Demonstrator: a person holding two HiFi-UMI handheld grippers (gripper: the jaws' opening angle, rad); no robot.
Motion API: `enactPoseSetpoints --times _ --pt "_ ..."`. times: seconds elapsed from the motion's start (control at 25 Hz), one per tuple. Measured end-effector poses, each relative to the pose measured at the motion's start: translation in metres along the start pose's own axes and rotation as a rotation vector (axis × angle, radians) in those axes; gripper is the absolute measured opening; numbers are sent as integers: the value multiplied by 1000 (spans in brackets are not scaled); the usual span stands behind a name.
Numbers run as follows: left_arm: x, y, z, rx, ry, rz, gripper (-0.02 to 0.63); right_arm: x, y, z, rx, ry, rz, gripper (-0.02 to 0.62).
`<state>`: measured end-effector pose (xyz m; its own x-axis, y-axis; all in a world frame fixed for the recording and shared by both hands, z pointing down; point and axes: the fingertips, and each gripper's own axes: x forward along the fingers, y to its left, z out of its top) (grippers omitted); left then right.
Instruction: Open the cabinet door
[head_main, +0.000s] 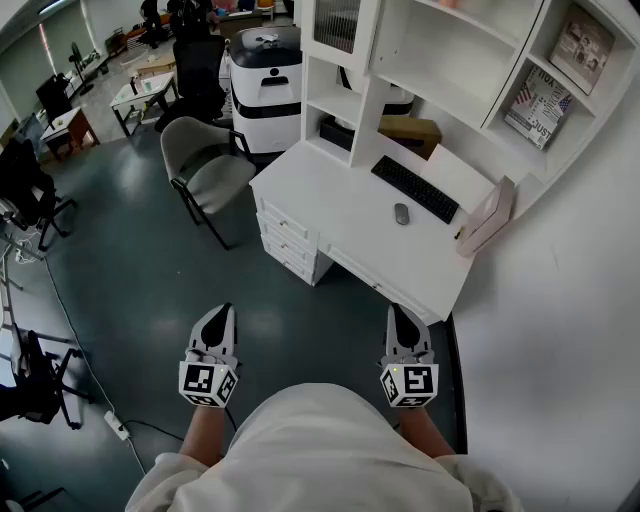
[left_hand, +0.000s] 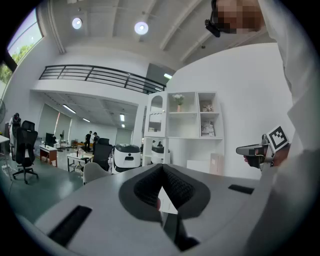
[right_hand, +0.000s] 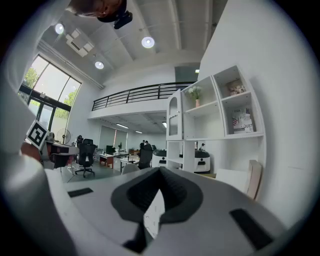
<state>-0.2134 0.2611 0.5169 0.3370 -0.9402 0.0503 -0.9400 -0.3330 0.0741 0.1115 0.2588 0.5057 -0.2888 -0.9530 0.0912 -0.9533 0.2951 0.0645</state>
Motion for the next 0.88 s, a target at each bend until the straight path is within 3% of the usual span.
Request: enactPoseSetpoints --times 0.44,0.88 --pt "5 23 -5 -11 9 -5 -2 19 10 3 23 -11 -16 3" --pt "7 60 -9 -15 15 -63 -2 29 45 7 9 -18 -51 3"
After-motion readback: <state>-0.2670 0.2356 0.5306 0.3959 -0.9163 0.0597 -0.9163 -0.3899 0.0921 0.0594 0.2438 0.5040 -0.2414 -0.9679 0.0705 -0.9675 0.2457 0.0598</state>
